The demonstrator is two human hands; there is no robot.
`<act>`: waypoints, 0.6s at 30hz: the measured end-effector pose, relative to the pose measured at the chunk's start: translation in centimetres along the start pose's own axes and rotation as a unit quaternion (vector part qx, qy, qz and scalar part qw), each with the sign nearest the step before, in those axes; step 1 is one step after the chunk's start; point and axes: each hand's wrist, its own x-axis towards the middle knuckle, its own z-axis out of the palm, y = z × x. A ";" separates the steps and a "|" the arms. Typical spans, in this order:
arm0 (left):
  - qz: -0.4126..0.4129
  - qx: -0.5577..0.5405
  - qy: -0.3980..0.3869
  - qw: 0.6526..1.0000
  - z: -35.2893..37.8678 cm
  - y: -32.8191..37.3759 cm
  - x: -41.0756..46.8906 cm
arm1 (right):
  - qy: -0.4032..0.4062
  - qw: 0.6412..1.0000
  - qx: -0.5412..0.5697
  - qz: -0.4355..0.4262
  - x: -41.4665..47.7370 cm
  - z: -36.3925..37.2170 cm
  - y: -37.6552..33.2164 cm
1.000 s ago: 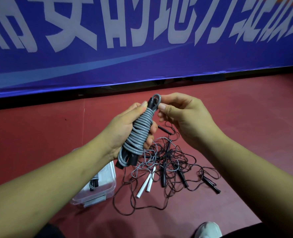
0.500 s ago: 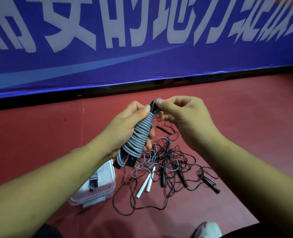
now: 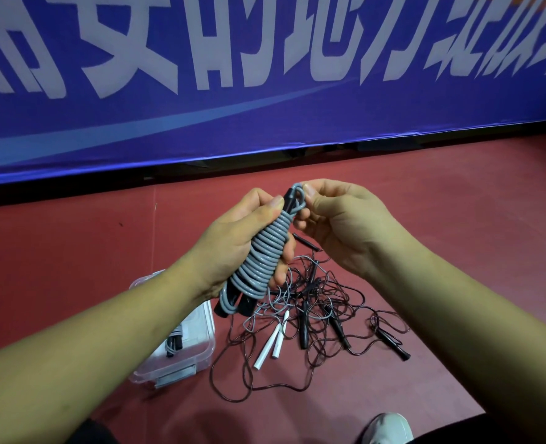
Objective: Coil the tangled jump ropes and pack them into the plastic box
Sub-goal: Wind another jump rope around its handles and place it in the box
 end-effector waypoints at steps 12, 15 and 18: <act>0.006 -0.020 0.028 0.999 -0.1 0.6 -0.1 | -0.011 0.997 -0.022 -0.072 0.0 0.2 -0.3; 0.014 -0.011 0.036 0.999 0.0 0.7 0.0 | -0.008 0.995 -0.043 -0.091 -0.1 0.3 -0.7; 0.024 0.003 0.048 0.999 -0.1 0.8 0.1 | 0.000 0.986 -0.101 -0.131 -0.1 0.4 -0.5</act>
